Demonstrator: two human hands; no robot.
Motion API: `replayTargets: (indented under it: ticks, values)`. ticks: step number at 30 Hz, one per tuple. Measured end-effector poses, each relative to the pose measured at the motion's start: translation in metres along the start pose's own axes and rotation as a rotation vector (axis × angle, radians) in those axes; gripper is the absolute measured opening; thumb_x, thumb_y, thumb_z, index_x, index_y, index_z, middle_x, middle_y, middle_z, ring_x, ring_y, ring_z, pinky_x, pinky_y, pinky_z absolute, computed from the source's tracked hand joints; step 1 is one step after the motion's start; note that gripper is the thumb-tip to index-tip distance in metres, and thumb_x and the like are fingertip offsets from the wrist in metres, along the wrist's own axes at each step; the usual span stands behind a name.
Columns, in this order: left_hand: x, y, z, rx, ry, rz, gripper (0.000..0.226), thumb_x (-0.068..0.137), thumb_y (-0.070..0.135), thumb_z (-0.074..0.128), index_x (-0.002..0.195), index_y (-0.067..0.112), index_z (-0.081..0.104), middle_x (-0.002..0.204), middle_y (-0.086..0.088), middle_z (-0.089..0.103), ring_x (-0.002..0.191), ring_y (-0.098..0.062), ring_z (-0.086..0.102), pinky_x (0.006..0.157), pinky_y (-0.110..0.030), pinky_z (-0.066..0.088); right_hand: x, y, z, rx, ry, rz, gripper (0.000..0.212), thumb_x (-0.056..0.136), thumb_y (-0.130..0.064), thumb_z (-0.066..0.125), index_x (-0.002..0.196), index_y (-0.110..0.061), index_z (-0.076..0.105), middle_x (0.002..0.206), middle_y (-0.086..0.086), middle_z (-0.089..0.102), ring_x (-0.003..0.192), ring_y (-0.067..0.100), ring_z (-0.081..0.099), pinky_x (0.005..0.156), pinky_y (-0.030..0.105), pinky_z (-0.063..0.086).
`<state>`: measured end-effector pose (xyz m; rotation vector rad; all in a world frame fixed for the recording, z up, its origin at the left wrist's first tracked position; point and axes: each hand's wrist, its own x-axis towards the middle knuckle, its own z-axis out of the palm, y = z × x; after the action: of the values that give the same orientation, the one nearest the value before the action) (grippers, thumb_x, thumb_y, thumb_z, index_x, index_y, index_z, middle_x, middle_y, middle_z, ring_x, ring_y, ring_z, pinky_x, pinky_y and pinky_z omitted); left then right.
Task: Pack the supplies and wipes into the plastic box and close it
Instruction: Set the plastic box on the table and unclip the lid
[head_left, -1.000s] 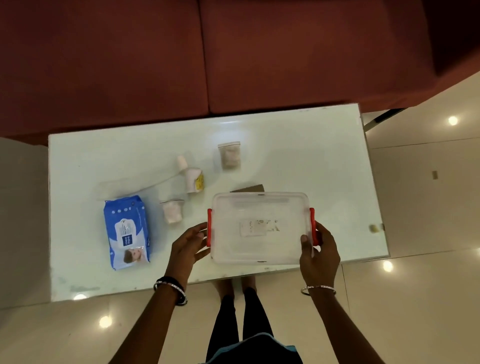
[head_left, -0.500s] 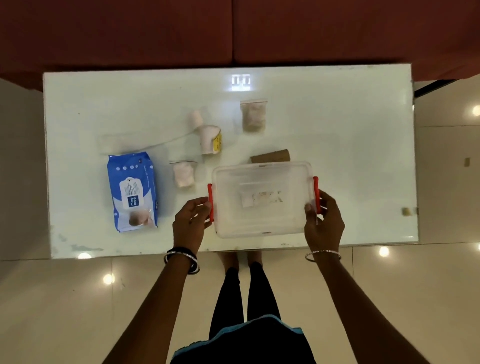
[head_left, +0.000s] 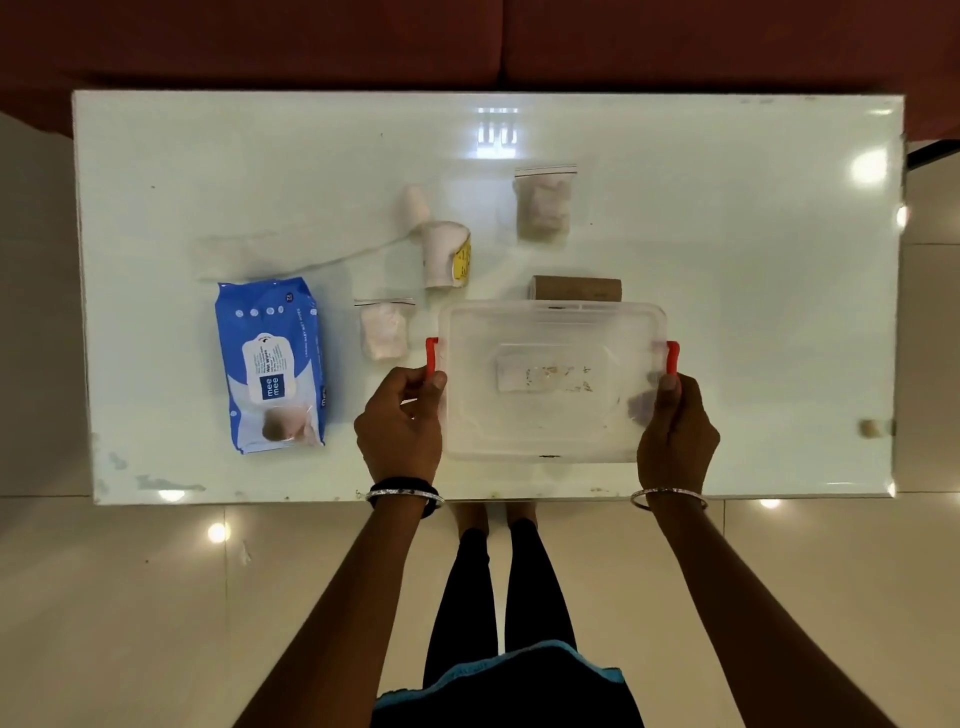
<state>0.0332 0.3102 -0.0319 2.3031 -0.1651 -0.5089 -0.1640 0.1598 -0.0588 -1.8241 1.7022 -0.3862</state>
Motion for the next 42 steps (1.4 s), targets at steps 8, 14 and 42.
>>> replayTargets:
  ticks: [8,14,42]
  values:
    - [0.008,-0.011,0.009,0.080,0.069,-0.021,0.024,0.093,0.027,0.059,0.095,0.007,0.074,0.084,-0.009,0.076,0.069,-0.017,0.064,0.068,-0.032,0.057,0.006,0.001,0.011,0.041,0.060,0.037,0.041,0.105,-0.029,0.027,0.086,-0.004,0.053,0.070,0.017,0.058,0.060,0.035,0.054,0.057,0.040,0.044]
    - [0.021,-0.030,0.012,-0.012,-0.058,-0.112,0.022,0.094,0.024,0.059,0.100,0.009,0.074,0.079,0.000,0.067,0.068,-0.028,0.068,0.057,-0.038,0.061,0.032,0.015,0.002,0.340,-0.184,0.506,0.041,0.103,-0.033,0.040,0.074,-0.013,0.062,0.068,0.004,0.058,0.070,0.023,0.051,0.068,0.034,0.043]
    - [0.048,-0.046,0.006,-0.437,-0.593,-0.433,0.023,0.095,0.017,0.057,0.110,0.004,0.068,0.081,-0.005,0.071,0.062,-0.007,0.071,0.049,-0.024,0.055,-0.052,-0.150,0.072,-0.671,-0.597,-0.719,0.093,0.062,-0.061,0.073,0.143,-0.031,0.040,0.166,0.008,-0.001,0.151,0.037,-0.009,0.113,0.069,0.003]
